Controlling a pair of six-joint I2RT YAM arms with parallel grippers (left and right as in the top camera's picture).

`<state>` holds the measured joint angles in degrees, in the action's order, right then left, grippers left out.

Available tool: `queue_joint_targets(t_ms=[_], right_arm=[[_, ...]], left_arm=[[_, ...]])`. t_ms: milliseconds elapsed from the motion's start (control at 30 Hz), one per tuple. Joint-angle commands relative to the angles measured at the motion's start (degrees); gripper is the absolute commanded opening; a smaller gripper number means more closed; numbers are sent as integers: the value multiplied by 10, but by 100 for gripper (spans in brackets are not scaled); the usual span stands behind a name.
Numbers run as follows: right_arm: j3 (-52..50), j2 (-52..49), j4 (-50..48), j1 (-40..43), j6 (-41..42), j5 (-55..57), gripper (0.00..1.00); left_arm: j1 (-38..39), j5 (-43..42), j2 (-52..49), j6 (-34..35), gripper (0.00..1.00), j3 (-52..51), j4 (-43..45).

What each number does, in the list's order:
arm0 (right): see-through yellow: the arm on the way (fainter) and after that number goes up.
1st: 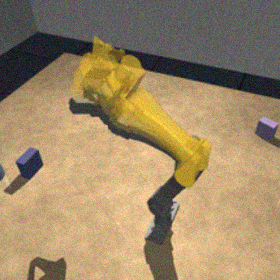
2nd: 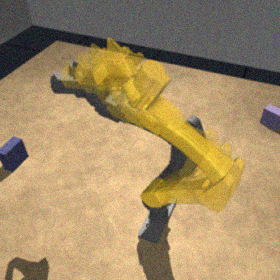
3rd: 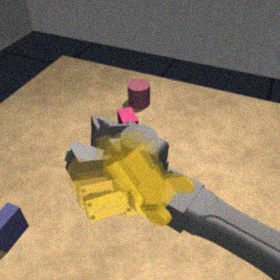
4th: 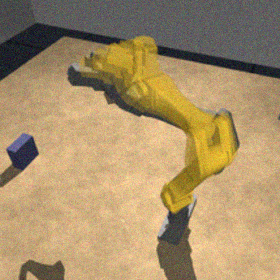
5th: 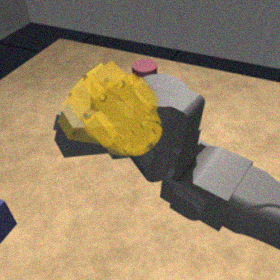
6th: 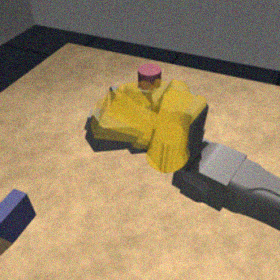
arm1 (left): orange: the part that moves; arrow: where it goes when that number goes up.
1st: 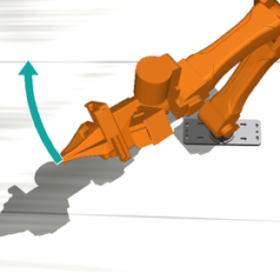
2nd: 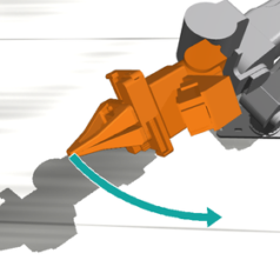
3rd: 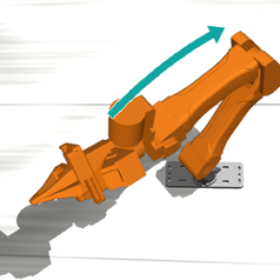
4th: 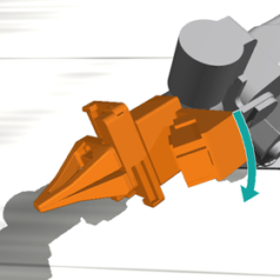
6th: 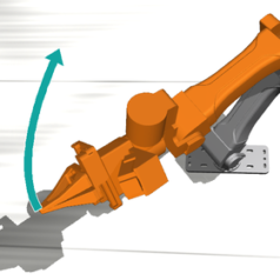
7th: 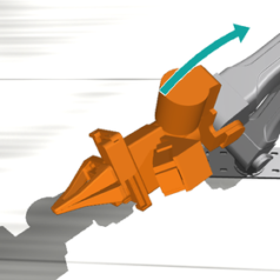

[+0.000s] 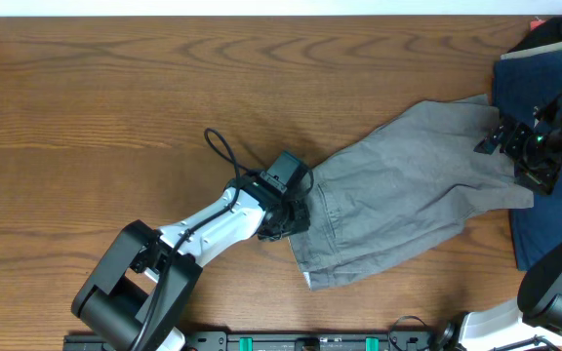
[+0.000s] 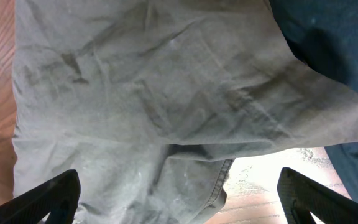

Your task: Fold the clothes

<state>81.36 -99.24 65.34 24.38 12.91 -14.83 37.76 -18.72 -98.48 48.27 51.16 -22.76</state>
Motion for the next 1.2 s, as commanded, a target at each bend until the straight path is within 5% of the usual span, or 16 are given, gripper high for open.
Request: queue_joint_targets(t_ms=[0, 200, 367, 600, 833, 867, 933, 1000, 1167], right_arm=[[0, 14, 0, -4, 1, -4, 99], [0, 14, 0, -4, 1, -4, 99], [0, 14, 0, -4, 1, -4, 99], [0, 14, 0, -4, 1, -4, 99], [0, 14, 0, -4, 1, -4, 99], [0, 14, 0, -4, 1, -4, 99], [0, 14, 0, -4, 1, -4, 99], [0, 14, 0, -4, 1, -4, 99], [0, 14, 0, -4, 1, -4, 99]], left_arm=[[0, 15, -5, 0, 6, -5, -9], [-48, 64, -5, -43, 6, -1, -78], [-150, 63, -5, -159, 6, 37, -193], [-303, 134, -5, -261, 6, 156, -400], [-397, 150, -5, -327, 7, 276, -477], [-403, 153, -5, -329, 17, 288, -479], [-409, 164, -5, -328, 66, 312, -484], [-410, 189, -5, -328, 95, 332, -496], [-410, 249, -4, -285, 99, 392, -583]])
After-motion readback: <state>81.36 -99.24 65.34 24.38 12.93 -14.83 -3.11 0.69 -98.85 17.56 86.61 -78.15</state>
